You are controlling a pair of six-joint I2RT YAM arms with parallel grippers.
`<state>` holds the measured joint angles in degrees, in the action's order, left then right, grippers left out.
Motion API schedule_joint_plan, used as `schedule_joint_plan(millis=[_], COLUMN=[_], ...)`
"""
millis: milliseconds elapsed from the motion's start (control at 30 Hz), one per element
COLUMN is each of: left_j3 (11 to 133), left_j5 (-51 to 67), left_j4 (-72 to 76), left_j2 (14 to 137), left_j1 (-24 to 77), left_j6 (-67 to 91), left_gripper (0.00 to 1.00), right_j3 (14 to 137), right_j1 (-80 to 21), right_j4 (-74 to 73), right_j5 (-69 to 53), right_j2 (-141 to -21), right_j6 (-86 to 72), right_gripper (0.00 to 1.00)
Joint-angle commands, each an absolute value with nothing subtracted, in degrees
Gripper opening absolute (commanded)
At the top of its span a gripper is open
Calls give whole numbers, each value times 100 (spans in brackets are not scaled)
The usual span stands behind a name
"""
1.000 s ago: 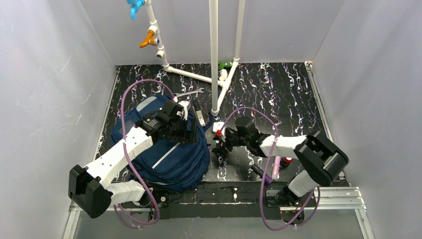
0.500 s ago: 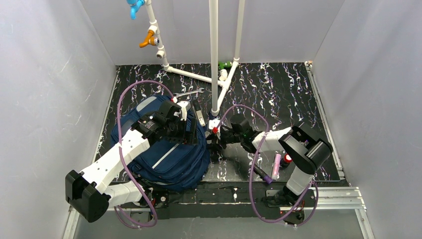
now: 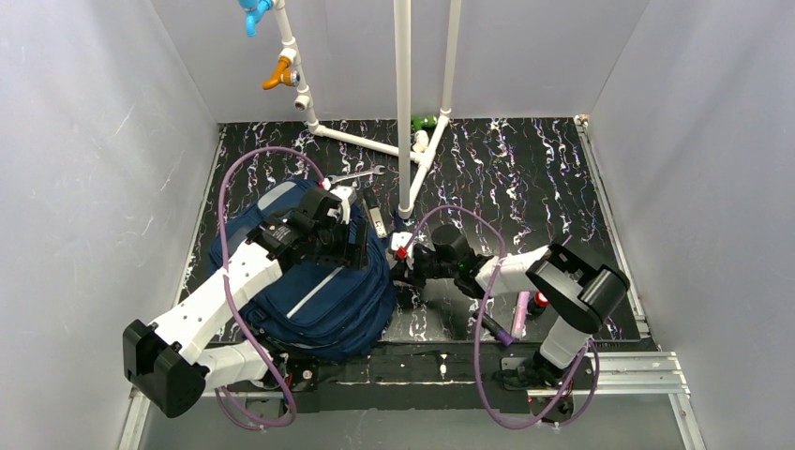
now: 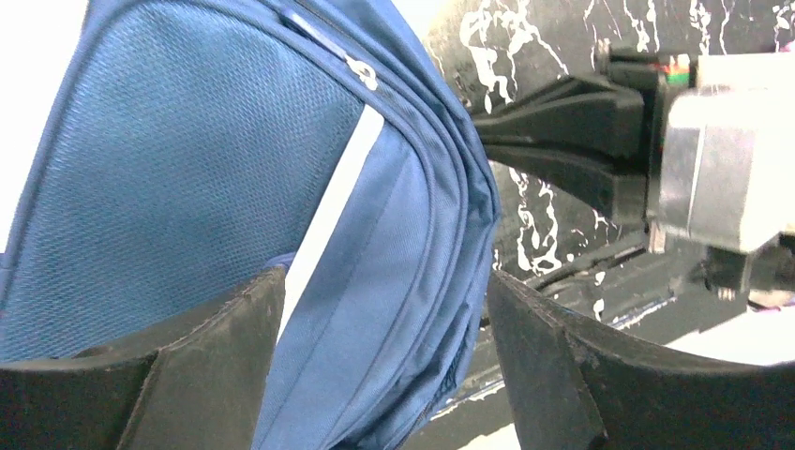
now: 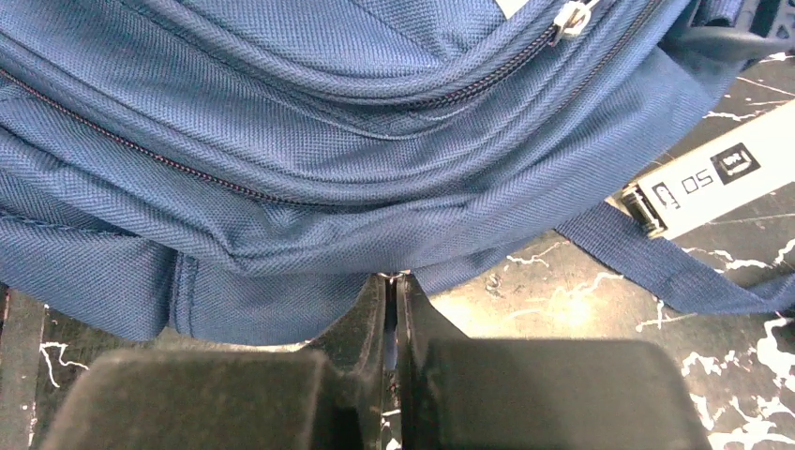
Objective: Pack the student bag
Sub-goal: Zip the student bag at the center of the board.
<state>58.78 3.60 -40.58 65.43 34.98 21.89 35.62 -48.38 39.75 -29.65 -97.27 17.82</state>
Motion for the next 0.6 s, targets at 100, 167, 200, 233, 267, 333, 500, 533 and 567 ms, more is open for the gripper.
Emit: schedule_joint_plan(millis=[100,167,200,233,267,333,500,533,567], left_j3=[6203,6147,6254,6314,6395,6591,6661,6673,6679], left_j5=[-364,-1043,-1316,-1543,-1536,-1878,-2425,-2452,-2471], left_j4=[-4042,-3827,-3905,-3899,-3926,-4086,-3911,-3858,-3789], left_j2=[7190,7640,7907,8242,8420,8920,9533,9514,9463], left_j1=[3553,3934,4009,4023,4025,4034,3883,3861,3851], left_j6=[2026,1818,1850,1977,2056,2467,2842,2816,2772], left_gripper=[87,97,98,98,98,93,13,7,1], right_j3=[3127,3210,3171,3153,3148,3051,3218,3247,3270], right_j1=[-5439,-5571,-5580,-5593,-5617,-5793,-6434,-6493,-6571], right_j4=[3421,3070,3076,3022,2978,2899,1308,1078,828], right_j5=[-1541,-1300,-1257,-1250,-1256,-1036,-103,-52,-49], right_j2=[-8400,-8131,-8053,-8001,-7985,-7864,-7213,-7140,-7080], right_j6=[772,726,727,750,755,798,248,66,-174], right_gripper=[1,1,1,1,1,1,1,1,1])
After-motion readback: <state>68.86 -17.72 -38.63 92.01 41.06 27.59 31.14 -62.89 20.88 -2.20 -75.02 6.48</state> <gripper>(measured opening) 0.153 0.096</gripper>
